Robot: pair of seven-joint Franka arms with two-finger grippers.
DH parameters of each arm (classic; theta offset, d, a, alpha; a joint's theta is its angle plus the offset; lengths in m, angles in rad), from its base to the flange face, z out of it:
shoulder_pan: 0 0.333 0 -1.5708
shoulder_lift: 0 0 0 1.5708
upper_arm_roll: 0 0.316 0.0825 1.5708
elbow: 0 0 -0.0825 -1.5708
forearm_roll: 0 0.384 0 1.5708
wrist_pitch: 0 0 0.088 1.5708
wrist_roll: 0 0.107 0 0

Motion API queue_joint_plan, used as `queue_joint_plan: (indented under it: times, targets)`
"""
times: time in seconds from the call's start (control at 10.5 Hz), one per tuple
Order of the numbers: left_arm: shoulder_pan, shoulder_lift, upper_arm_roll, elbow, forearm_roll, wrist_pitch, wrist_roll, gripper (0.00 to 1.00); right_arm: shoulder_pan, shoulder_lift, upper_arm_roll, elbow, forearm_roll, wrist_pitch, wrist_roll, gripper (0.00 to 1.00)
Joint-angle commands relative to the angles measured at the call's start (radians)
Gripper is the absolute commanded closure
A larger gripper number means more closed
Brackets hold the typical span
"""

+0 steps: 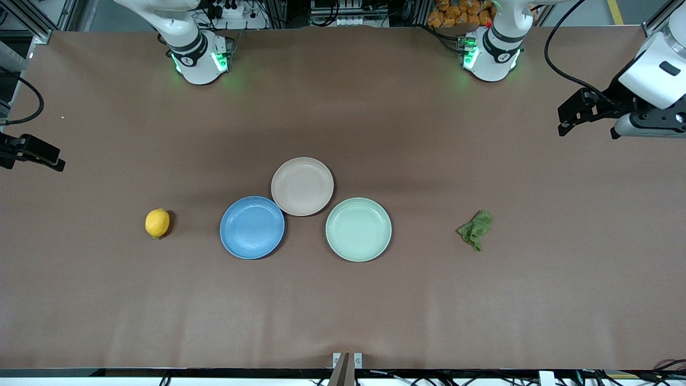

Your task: Place lemon and lettuce in plates

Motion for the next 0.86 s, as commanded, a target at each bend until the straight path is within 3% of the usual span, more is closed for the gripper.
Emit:
queue_joint_plan:
  times: [0.0, 0.76]
  targets:
    - [0.01, -0.001, -0.002, 0.003, -0.011, 0.002, 0.028, 0.0, -0.003, 0.002, 0.007, 0.007, -0.015, -0.005, -0.004, 0.0]
    - [0.008, 0.056, 0.002, 0.008, -0.014, 0.002, 0.01, 0.0, -0.002, 0.002, 0.007, 0.005, -0.015, -0.01, -0.004, 0.0]
